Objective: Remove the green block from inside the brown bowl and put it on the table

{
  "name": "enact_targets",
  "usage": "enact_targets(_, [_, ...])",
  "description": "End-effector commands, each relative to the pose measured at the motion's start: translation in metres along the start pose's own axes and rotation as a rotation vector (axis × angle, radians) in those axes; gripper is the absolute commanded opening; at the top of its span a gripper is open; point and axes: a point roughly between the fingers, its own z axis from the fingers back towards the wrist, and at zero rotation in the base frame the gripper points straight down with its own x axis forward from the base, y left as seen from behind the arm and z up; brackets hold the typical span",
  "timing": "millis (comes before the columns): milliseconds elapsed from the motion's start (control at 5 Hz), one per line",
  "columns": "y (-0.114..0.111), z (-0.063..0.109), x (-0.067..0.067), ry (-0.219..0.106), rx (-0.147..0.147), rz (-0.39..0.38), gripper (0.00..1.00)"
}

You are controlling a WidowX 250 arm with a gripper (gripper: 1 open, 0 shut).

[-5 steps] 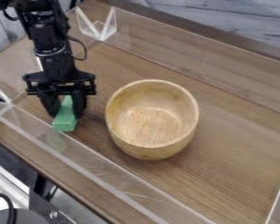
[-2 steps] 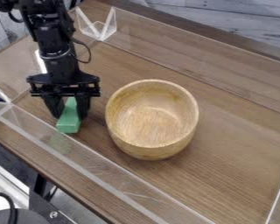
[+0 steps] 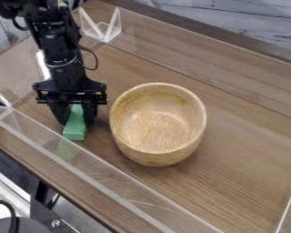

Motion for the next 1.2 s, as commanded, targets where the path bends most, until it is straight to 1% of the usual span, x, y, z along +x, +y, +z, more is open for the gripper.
enact_targets(0, [-0.004, 0.005, 0.001, -0.012, 0.0, -0.031, 0.0])
enact_targets(400, [-0.01, 0.002, -0.005, 0.044, -0.002, -0.097, 0.0])
enact_targets(800, [-0.027, -0.002, -0.008, 0.011, -0.015, -0.119, 0.0])
enact_targets(1000, [-0.029, 0.001, -0.003, 0.0, -0.008, -0.153, 0.0])
